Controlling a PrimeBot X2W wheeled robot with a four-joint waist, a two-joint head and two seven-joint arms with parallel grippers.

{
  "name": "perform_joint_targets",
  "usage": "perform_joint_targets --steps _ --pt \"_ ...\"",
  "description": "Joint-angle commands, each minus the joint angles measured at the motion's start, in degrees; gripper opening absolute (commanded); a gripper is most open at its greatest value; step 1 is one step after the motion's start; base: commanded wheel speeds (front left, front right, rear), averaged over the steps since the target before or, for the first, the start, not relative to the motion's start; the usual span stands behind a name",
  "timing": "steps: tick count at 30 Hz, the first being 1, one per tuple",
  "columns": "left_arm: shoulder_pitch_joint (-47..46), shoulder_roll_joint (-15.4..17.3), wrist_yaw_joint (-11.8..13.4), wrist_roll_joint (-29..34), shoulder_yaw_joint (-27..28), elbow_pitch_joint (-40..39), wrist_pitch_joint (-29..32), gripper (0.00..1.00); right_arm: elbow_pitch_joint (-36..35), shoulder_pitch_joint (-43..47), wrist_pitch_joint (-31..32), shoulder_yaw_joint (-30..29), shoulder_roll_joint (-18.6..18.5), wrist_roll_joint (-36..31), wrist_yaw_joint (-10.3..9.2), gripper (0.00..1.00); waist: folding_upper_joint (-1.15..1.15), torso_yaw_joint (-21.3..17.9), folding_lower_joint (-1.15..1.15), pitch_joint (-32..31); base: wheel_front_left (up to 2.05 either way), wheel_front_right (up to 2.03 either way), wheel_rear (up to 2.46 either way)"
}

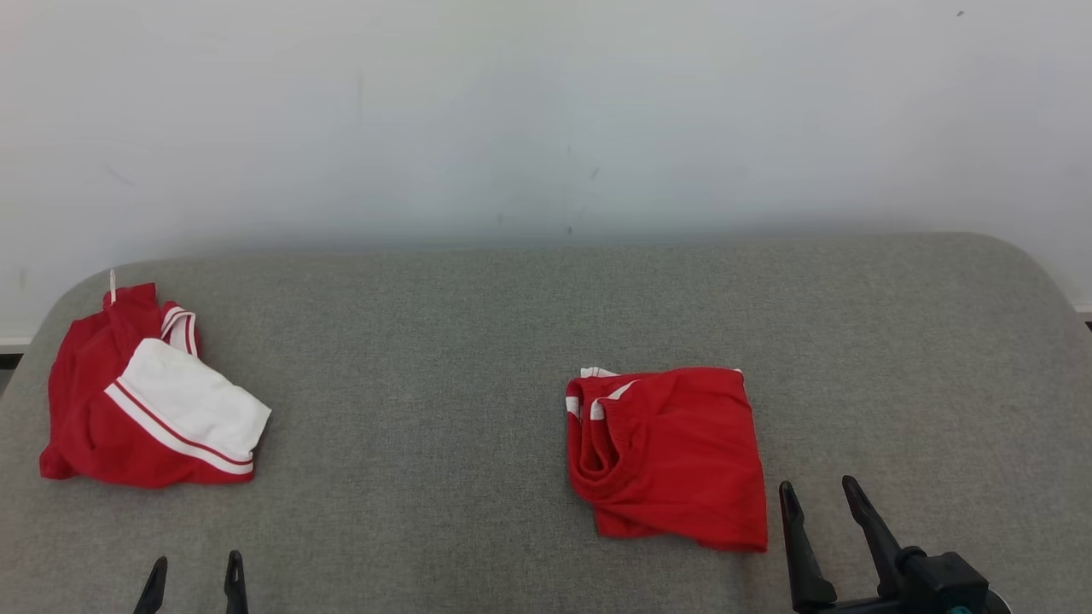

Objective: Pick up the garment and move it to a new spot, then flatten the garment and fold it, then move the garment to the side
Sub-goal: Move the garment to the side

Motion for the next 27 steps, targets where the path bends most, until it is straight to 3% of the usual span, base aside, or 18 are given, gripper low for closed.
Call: perform_joint_targets --steps 1,19,27 --pt "0.41 0.2 0.19 -0.38 -0.15 -0.09 -0.02 1.0 0.02 0.17 -0.01 -0.04 0.35 0.16 -0.14 1.0 0.0 0.0 0.0 -0.03 0.0 0.0 0.0" --pt "0.77 0.83 0.89 -1.25 -0.77 -0.53 -0.27 1.0 1.28 0.04 -0.01 -0.2 0.48 0.13 -0.14 1.0 0.0 0.16 0.0 0.06 0.0 0.0 0.0" --pt "-0.79 0.71 1.07 -1.7 -1.6 -0.04 -0.41 1.0 11.42 -8.13 0.0 0.88 -1.73 0.18 -0.14 1.0 0.0 0.94 0.0 1.26 0.0 0.0 0.0"
